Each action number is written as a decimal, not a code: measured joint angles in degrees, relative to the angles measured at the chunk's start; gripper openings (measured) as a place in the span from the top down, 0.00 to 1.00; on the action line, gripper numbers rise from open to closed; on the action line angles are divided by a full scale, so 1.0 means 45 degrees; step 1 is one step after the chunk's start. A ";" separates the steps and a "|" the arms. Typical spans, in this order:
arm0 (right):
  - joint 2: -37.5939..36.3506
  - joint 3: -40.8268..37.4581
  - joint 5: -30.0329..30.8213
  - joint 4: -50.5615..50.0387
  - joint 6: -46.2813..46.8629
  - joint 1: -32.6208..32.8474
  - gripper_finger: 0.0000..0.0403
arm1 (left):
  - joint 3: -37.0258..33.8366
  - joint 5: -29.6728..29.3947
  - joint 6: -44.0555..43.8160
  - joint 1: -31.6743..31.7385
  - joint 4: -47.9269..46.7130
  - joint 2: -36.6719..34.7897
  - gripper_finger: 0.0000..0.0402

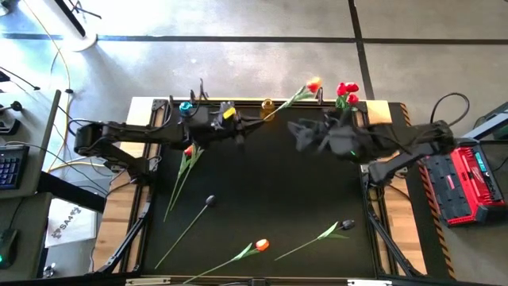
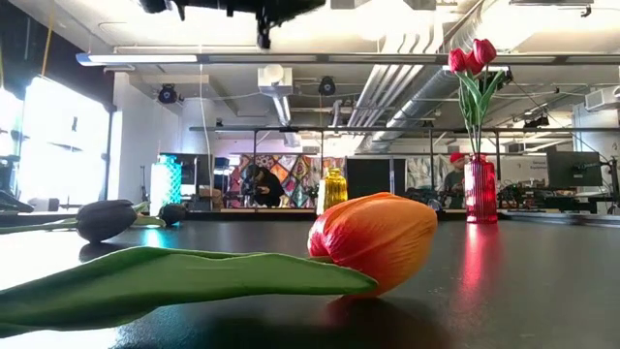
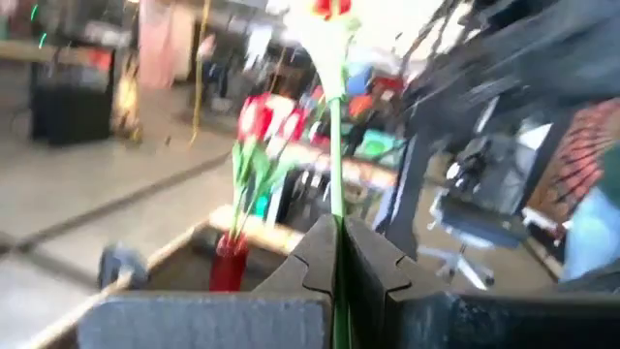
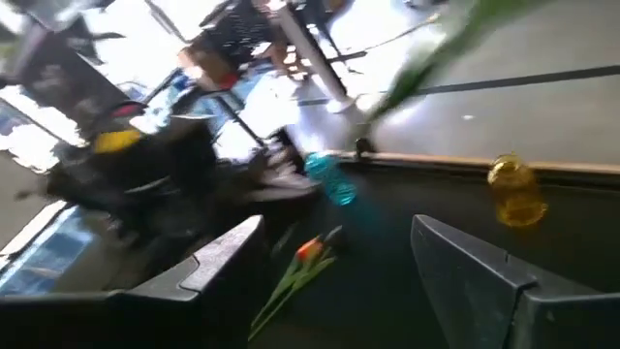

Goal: Sort flowers into vase by color
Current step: Put the right orange flower into the yellow vase

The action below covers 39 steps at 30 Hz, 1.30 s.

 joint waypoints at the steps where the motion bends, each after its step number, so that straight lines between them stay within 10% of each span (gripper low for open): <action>1: 0.0125 -0.0005 -0.0354 0.0405 -0.0382 -0.0390 0.39 | 0.0010 0.0174 0.0130 0.0000 0.0261 -0.0017 1.00; 13: 0.0447 -0.0005 -0.3682 0.2826 -0.3074 -0.3085 0.44 | 0.0012 0.0577 -0.0054 -0.0130 0.1007 -0.0002 1.00; 23: 0.0530 -0.0005 -0.5368 0.2906 -0.6349 -0.4054 0.97 | 0.0032 0.0440 -0.0149 -0.0181 -0.1107 -0.0002 0.98; 39: 0.2881 -0.0004 -0.4775 0.3795 -1.0234 -0.7316 1.00 | 0.0031 0.0145 -0.2919 0.0245 -0.7934 0.0003 0.78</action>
